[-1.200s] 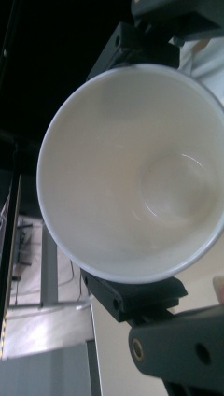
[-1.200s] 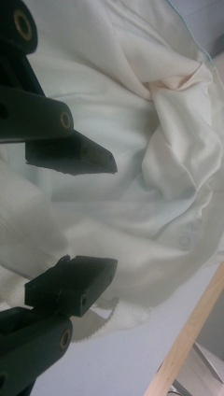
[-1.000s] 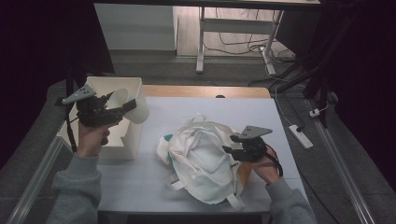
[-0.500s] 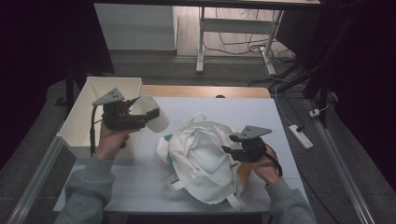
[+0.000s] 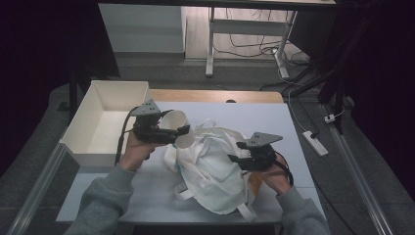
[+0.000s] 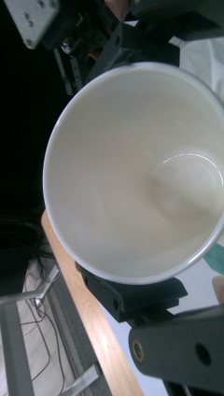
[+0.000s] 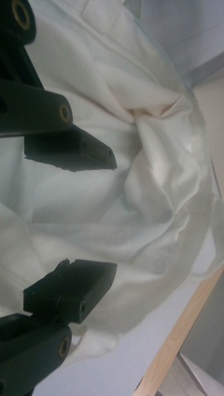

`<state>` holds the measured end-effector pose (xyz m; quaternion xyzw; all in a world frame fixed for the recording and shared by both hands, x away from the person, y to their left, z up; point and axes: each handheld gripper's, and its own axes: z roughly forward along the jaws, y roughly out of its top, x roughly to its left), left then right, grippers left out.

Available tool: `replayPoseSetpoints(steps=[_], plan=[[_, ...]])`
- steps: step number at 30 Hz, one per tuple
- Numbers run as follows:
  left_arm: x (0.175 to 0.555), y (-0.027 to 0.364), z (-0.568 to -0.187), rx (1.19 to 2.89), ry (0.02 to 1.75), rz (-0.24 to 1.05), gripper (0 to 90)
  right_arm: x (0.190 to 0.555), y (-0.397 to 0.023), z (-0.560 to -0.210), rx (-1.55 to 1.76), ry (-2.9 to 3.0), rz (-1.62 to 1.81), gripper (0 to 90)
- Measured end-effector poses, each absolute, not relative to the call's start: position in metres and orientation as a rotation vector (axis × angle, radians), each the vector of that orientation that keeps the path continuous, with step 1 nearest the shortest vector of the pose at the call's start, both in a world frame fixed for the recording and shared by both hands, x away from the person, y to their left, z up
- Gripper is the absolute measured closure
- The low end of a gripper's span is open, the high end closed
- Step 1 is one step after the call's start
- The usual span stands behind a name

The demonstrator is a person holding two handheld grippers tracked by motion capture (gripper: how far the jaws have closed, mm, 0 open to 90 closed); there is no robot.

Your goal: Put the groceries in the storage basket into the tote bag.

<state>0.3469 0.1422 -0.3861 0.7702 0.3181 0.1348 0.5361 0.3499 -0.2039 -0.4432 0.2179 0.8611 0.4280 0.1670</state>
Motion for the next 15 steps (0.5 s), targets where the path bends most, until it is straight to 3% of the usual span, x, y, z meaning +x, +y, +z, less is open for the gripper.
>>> replayPoseSetpoints(steps=[15], plan=[[0.355, 0.1, -0.41, 1.951, 0.714, 0.255, 19.3, 0.343, -0.181, -0.442, 0.572, 2.512, 1.276, 32.0]])
